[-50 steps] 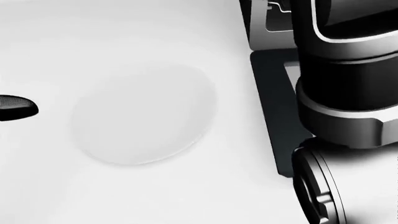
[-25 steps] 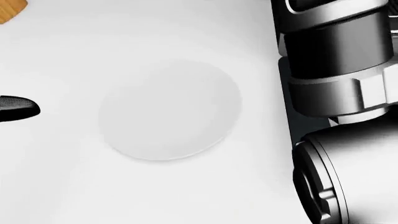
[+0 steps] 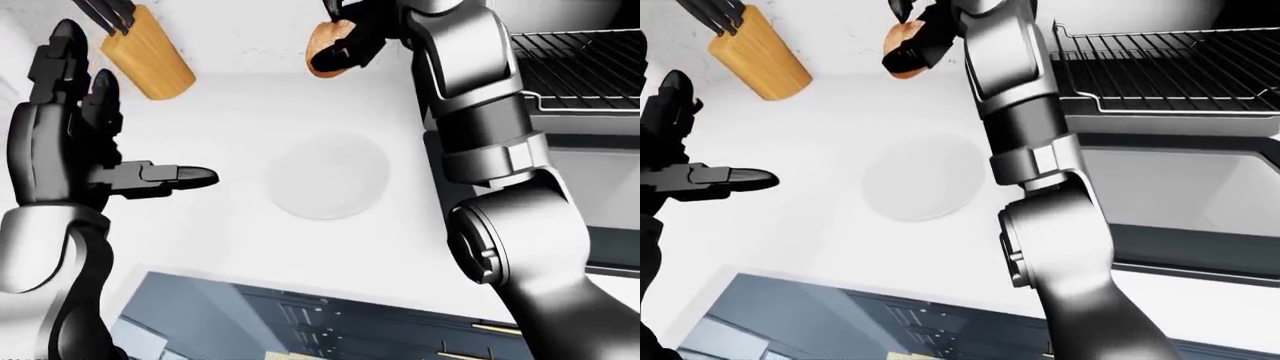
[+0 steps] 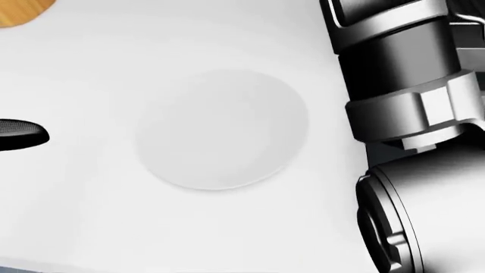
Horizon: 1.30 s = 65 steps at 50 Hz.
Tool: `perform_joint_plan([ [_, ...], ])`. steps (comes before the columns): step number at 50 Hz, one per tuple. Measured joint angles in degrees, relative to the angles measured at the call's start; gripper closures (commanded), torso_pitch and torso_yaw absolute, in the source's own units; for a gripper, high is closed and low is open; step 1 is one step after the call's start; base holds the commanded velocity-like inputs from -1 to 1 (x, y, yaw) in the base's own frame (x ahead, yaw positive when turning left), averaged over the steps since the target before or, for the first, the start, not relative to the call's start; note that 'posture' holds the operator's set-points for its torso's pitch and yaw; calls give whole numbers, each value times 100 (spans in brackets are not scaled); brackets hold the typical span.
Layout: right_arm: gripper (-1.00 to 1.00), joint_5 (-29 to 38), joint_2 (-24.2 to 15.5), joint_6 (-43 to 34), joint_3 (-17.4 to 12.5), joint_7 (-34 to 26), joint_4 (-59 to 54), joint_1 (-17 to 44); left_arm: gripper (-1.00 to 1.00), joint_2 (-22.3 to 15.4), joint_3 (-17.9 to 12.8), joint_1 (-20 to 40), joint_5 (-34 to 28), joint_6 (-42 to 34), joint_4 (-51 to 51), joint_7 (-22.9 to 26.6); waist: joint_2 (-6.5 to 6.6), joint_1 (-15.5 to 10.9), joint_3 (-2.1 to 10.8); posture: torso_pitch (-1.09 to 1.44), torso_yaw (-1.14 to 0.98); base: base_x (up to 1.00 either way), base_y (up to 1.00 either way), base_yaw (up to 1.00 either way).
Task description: Pick the bread from the top rack and place it on the plate on the counter.
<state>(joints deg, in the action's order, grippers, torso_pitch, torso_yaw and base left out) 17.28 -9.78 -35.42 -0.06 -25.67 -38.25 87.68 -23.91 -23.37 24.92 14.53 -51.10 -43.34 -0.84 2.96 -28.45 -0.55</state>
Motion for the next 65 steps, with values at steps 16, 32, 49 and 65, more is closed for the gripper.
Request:
perform_joint_plan([
  [16,100,365,54,902,-33,-49,-1502,-46,-100,20,55,33,-52,64,76,9,19,-35,36,0,41,0,0,0],
  [32,100,637,135,511,40,-479,-473,-774,-100,56,94,13,-109,104,117,40,-14,-69,66,0,41,0,0,0],
  [49,100,977,312,79,124,-1025,259,-1397,-100,108,36,-124,-143,170,70,94,-22,-87,86,0,41,0,0,0],
  [65,100,1043,444,76,188,-1107,463,-1700,-100,49,75,10,-155,106,119,92,-25,-95,98,0,41,0,0,0],
])
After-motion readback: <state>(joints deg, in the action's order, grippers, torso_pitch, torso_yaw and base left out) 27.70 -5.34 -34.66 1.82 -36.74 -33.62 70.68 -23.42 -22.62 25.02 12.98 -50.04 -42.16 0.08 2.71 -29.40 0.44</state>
